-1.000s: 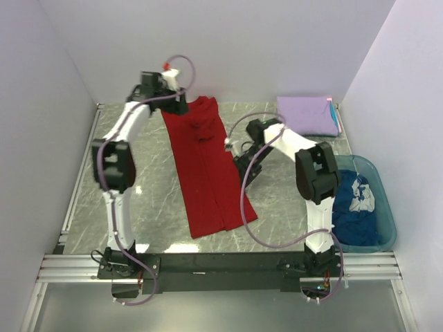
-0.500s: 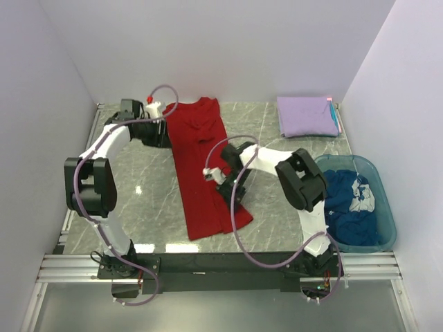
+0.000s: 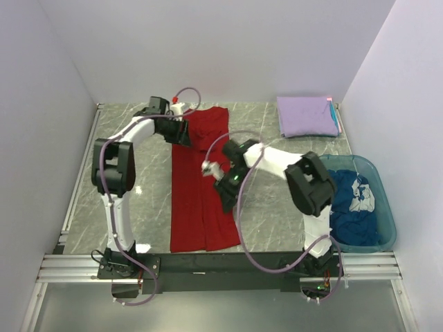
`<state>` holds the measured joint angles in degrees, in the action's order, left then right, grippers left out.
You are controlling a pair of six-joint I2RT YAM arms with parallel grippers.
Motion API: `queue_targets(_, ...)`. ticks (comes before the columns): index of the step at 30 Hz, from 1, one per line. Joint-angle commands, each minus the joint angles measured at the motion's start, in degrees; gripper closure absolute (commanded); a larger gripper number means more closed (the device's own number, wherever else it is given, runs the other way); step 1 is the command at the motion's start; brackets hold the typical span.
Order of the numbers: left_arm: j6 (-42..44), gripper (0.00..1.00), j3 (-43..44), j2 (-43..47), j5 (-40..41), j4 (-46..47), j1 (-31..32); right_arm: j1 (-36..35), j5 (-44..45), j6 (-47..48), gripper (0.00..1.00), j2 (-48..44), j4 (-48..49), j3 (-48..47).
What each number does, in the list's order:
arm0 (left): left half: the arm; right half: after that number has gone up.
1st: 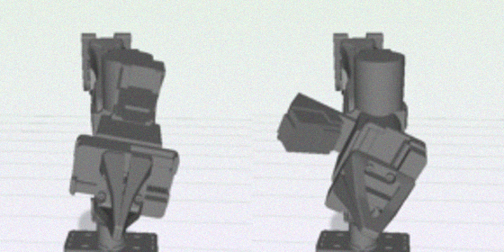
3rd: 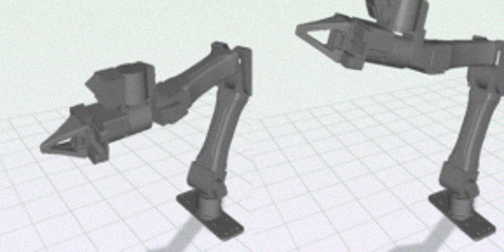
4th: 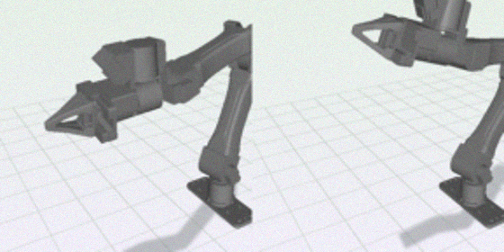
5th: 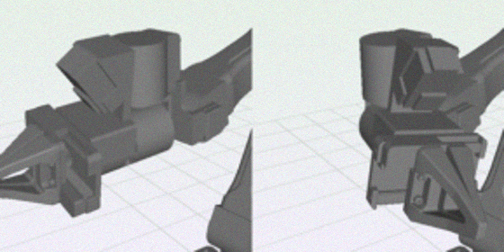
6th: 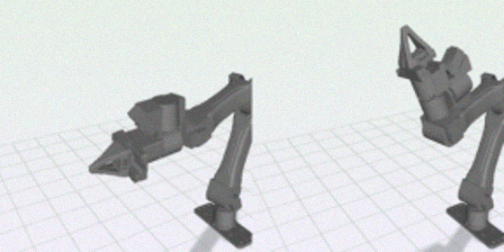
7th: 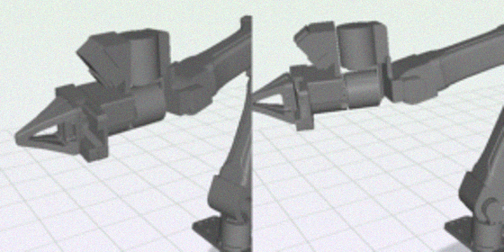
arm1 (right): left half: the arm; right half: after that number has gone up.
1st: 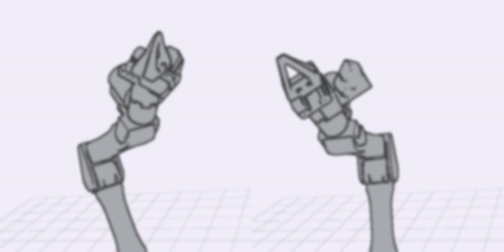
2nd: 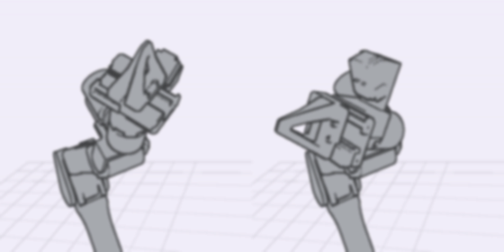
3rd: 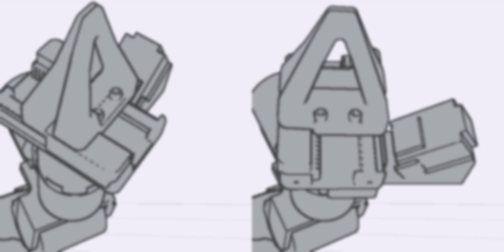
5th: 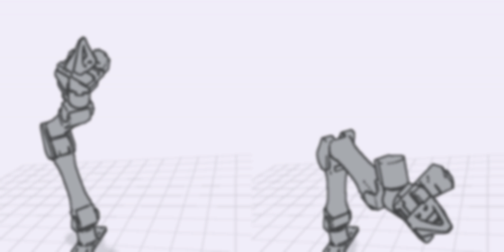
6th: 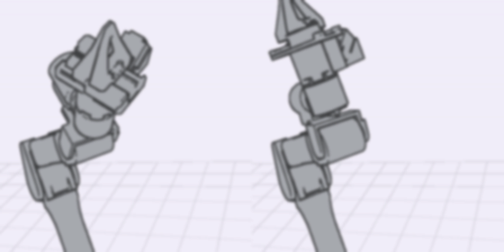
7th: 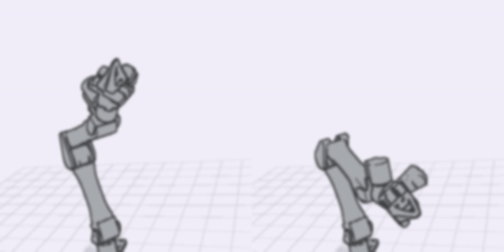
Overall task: Fold and stack the t-shirts
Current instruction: Fold the tshirt
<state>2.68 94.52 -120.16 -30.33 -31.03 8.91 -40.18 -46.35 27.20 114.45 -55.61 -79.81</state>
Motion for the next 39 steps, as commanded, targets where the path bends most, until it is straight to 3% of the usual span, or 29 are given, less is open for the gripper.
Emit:
queue_targets(1, -2.2, 0.48, 5.6, -3.6, -0.2, 1.9, 1.5, 6.9, -0.6, -2.1, 0.55, -5.2, 0.3, -4.2)
queue_targets(7, -5.8, 0.5, 15.3, -13.1, 2.6, 0.8, 2.8, 15.8, 3.5, -8.7, 0.55, -1.0, 3.7, -12.3)
queue_targets(14, -14.5, 0.49, 36.5, -29.2, 6.1, -2.3, 2.9, 25.1, 4.1, -13.4, 0.57, 4.8, 1.7, -22.0)
queue_targets(19, -19.8, 0.43, 34.7, -27.9, 6.2, 8.3, 2.9, 30.6, 4.2, -13.8, 0.57, 5.0, 1.5, -22.6)
queue_targets(23, -19.5, 0.33, 30.7, -21.5, 4.1, 14.8, 2.9, 30.8, 5.3, -12.1, 0.56, 2.2, 1.9, -21.5)
queue_targets(26, -15.5, 0.15, 24.7, -12.2, 3.8, 19.6, 2.4, 30.2, 6.3, -11.0, 0.54, -0.5, 1.4, -23.4)
queue_targets(27, -13.4, 0.01, 22.8, -9.6, 3.7, 20.6, 2.0, 29.9, 8.3, -10.5, 0.52, -2.3, 1.4, -24.0)
queue_targets(31, -8.8, 0.01, 15.9, 5.7, 3.1, 23.2, 0.4, 28.0, 15.7, -7.3, 0.4, -7.8, 3.6, -27.8)
queue_targets(34, -8.0, 0.01, 6.1, 16.2, -2.3, 28.2, -2.6, 25.6, 19.6, -2.6, 0.17, -13.5, 7.4, -29.4)
queue_targets(36, -8.6, 0.01, 1.2, 21.4, -0.9, 30.7, -4.2, 24.3, 21.2, -3.6, 0.14, -19.5, 13.6, -26.4)
queue_targets(37, -7.4, 0.01, -2.5, 26.1, 0.0, 30.6, -4.4, 24.0, 21.5, -7.6, 0.13, -21.5, 21.7, -22.0)
queue_targets(38, -3.5, 0.01, -3.6, 28.0, 1.0, 31.2, -4.5, 23.8, 21.5, -9.2, 0.13, -25.6, 25.6, -19.6)
queue_targets(39, 1.1, 0.01, -4.0, 29.6, -0.3, 26.2, -4.6, 23.7, 20.8, -10.4, 0.13, -27.3, 28.8, -17.3)
